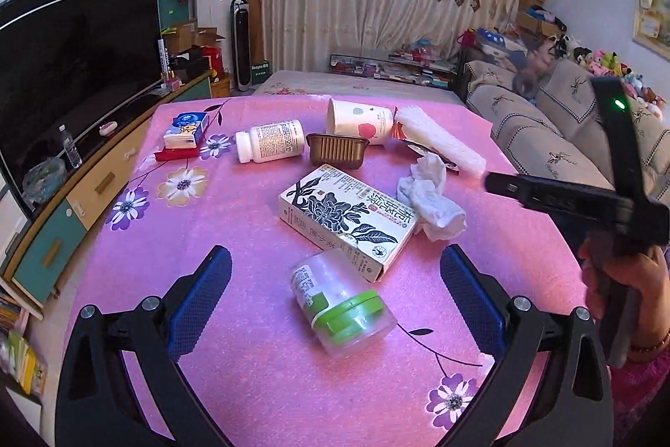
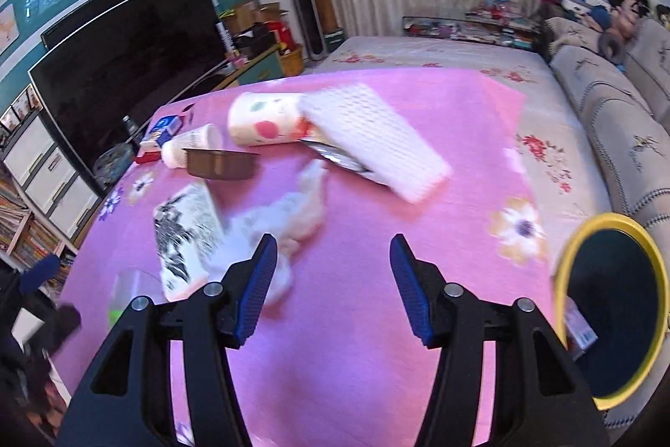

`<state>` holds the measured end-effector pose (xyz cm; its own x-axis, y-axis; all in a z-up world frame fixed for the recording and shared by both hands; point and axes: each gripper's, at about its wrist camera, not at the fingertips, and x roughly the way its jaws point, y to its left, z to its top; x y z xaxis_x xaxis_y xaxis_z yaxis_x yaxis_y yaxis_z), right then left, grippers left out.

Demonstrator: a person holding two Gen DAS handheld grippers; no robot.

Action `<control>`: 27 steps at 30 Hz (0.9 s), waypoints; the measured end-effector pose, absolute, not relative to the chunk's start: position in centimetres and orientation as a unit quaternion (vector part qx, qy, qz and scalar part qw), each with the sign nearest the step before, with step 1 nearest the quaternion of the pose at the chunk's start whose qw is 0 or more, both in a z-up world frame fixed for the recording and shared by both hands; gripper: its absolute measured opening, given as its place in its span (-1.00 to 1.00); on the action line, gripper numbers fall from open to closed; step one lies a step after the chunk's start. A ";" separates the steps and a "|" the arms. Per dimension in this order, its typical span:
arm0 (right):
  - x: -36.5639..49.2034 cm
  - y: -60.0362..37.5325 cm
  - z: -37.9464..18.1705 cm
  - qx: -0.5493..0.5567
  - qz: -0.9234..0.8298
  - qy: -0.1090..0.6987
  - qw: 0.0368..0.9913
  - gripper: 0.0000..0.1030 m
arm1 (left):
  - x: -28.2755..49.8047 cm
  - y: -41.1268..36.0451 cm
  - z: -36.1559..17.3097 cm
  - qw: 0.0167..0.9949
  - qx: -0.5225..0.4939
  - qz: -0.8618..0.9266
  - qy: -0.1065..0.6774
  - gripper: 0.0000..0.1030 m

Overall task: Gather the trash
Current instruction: 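Move both tools back toward the table, then grasp the white tissue with the right gripper and drop it into the bin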

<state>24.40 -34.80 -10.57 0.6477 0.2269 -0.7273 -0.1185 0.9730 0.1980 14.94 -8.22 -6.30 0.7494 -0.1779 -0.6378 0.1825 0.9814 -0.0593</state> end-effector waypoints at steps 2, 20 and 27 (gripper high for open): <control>26.0 -33.5 -11.0 0.068 0.097 0.421 0.899 0.04 | 14.8 -8.5 -6.4 0.935 0.005 -0.101 0.341 0.90; 26.1 -32.3 -10.3 0.054 0.107 0.411 0.904 -0.88 | 15.0 -8.1 -7.3 0.930 -0.008 -0.108 0.350 0.91; 23.1 -37.0 -6.0 0.073 0.090 0.368 0.923 -0.88 | 14.8 -8.7 -7.3 0.929 -0.006 -0.111 0.353 0.90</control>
